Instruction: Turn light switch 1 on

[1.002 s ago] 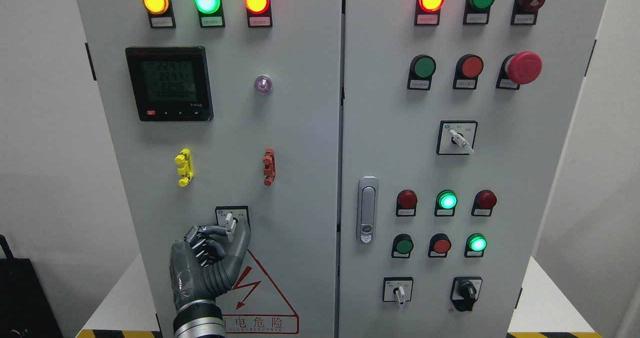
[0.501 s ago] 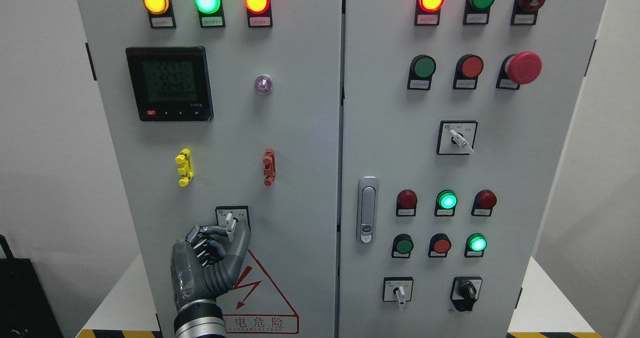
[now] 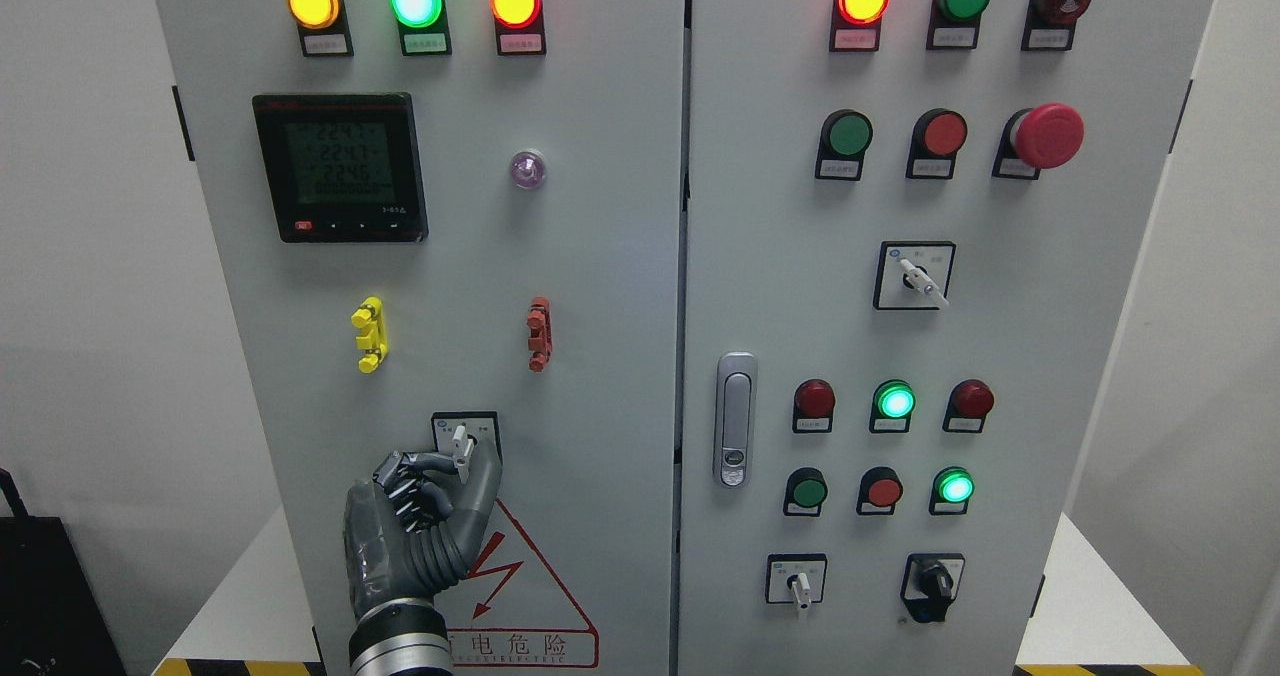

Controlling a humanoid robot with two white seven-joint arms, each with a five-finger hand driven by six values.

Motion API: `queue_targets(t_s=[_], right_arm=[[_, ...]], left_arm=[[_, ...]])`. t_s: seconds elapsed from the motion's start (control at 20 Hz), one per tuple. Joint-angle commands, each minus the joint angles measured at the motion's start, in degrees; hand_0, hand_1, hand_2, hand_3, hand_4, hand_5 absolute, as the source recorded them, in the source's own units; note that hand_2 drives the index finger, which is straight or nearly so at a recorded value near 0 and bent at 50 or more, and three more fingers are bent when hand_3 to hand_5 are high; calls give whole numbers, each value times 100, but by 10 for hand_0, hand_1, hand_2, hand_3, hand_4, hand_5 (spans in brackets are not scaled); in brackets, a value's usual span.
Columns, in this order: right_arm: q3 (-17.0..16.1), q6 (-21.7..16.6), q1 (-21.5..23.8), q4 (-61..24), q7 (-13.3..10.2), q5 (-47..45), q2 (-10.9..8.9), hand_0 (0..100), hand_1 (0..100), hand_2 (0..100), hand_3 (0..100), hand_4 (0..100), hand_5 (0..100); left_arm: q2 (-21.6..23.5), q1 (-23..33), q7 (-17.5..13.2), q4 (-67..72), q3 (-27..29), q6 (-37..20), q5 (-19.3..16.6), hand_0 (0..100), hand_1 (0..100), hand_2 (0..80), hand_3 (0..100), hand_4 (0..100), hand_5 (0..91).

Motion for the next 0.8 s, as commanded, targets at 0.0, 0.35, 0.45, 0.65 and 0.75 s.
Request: queue_targets(t_s=[0.0,0.35,0.45,0.65,0.75], right_arm=[[-8,-1,0,0,1,0,1,0,0,0,0,0,0],[1,-1,0,0,1,0,1,0,0,0,0,0,0],[1,-1,0,0,1,0,1,0,0,0,0,0,0],[1,-1,0,0,1,0,1,0,0,0,0,0,0],[1,-1,0,0,1,0,-8,0,0,0,0,0,0]], left_arm=[[-1,-9,-4,5,-3,5,-5,191,660,601,978,941,825],[-1,-44,-4,32,-3,5,-5,193,658,603,980,941,824],[-1,-44,-4,32,-3,5,-5,194,658,603,982,943,824],[-1,-44,-4,32,-12,5,-14,192,655,603,985,942,824],[-1,-44,-4,32,-12,5,-14,191,653,604,985,942,823]])
